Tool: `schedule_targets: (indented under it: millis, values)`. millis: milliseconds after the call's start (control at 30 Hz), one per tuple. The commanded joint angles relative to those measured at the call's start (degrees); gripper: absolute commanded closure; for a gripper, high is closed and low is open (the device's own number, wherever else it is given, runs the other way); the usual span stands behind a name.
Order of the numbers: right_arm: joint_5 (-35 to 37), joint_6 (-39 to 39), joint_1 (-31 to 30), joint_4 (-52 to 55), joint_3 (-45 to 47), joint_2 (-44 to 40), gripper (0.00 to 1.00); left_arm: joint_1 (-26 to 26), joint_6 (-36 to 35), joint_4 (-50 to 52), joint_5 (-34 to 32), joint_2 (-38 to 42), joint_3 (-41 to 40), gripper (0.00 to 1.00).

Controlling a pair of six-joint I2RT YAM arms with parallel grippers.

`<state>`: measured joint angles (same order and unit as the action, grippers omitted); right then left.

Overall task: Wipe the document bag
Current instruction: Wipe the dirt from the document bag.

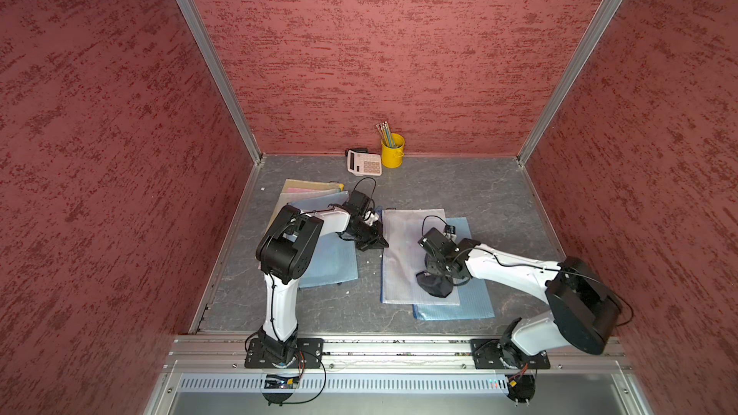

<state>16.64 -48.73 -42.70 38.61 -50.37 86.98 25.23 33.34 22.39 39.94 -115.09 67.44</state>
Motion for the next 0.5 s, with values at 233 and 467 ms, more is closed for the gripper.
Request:
schedule_targets:
  millis: [233, 467]
  values:
    - [-6.2, 12.5, -0.2, -18.8, -18.6, 19.1, 1.0, 0.4, -0.9, 0.6, -3.9, 0.9, -0.5, 1.0]
    - [-3.9, 7.1, 3.7, -19.7, -7.3, 22.9, 1.0, -0.2, 1.1, -0.8, -4.0, 1.0, -0.8, 1.0]
